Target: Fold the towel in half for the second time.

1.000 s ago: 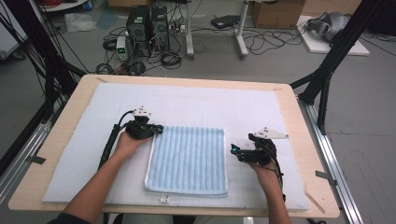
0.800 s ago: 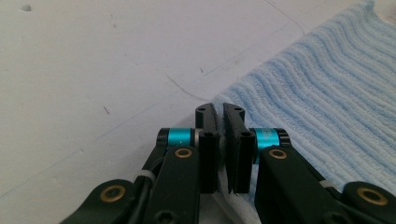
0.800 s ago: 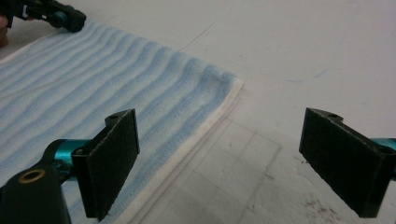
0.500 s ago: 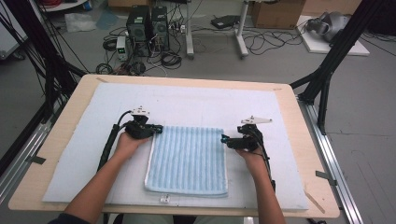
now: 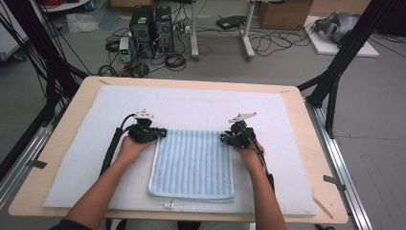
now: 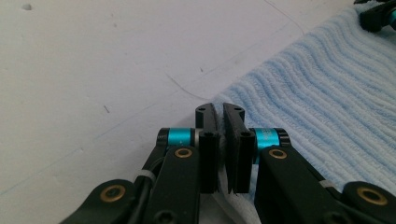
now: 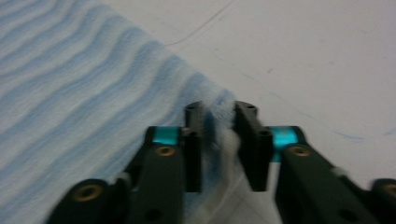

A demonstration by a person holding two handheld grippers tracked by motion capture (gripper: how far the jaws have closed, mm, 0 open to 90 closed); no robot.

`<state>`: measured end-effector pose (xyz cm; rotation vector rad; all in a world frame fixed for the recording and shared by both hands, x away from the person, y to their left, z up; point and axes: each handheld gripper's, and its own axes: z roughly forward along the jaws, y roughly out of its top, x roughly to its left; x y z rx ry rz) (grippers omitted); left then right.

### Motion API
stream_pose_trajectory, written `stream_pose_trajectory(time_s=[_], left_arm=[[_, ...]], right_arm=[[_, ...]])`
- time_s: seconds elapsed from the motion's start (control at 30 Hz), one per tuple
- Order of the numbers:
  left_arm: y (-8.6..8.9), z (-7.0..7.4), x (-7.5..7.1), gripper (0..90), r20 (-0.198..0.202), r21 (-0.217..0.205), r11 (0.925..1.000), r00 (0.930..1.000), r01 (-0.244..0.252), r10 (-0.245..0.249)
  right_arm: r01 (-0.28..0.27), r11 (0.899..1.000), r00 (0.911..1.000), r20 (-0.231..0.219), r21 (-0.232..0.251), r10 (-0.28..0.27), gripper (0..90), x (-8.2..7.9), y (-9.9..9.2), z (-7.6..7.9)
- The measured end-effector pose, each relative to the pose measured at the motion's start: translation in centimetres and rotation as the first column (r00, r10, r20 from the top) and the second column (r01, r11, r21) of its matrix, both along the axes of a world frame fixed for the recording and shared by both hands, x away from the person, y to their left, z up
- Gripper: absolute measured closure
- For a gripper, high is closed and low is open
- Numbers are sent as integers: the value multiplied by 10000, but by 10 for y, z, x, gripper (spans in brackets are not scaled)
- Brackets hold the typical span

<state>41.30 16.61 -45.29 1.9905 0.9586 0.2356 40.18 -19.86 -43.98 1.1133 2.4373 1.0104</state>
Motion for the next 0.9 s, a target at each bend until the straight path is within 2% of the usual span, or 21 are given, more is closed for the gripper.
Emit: stream_pose_trajectory(time_s=[0.03,0.13,0.2,0.27,0.4,0.5,0.6,0.63,0.67,0.73,0.8,0.9], left_arm=[[0,0,0,847,12,16,10000,10000,8,-8],[0,0,0,851,0,-2,10000,10000,-50,50],[2,1,2,854,13,-274,9992,9995,-303,303],[4,2,4,855,129,-554,9974,9989,-452,460],[7,9,13,855,361,-649,9956,9969,-676,701],[10,18,24,855,470,-1007,9912,9947,-861,912],[12,26,30,854,521,-1282,9873,9935,-936,1009],[12,29,30,854,607,-1456,9847,9926,-956,1053],[13,30,29,854,604,-1510,9845,9932,-891,992],[15,33,26,853,579,-1525,9861,9954,-662,757],[17,36,22,851,662,-1701,9839,9955,-554,675],[17,37,14,850,812,-1783,9830,9949,-447,600]], right_arm=[[13,9999,10000,41,-147,-12,806,-1,2,1],[111,9999,9999,-131,-11,-111,821,0,2,1],[171,9997,9998,-104,178,-169,825,2,-1,1],[208,9995,9997,139,229,-211,826,4,-2,1],[382,9987,9975,584,338,-401,829,12,-1,6],[489,9981,9952,826,380,-520,832,18,0,9],[705,9951,9932,879,697,-765,832,26,0,14],[779,9938,9920,936,794,-853,832,27,0,16],[852,9918,9897,1073,949,-953,833,28,-1,18],[795,9900,9907,1010,1170,-915,832,27,-3,18],[722,9904,9924,908,1176,-831,833,25,-4,19],[606,9896,9918,1040,1308,-745,835,20,-6,21]])
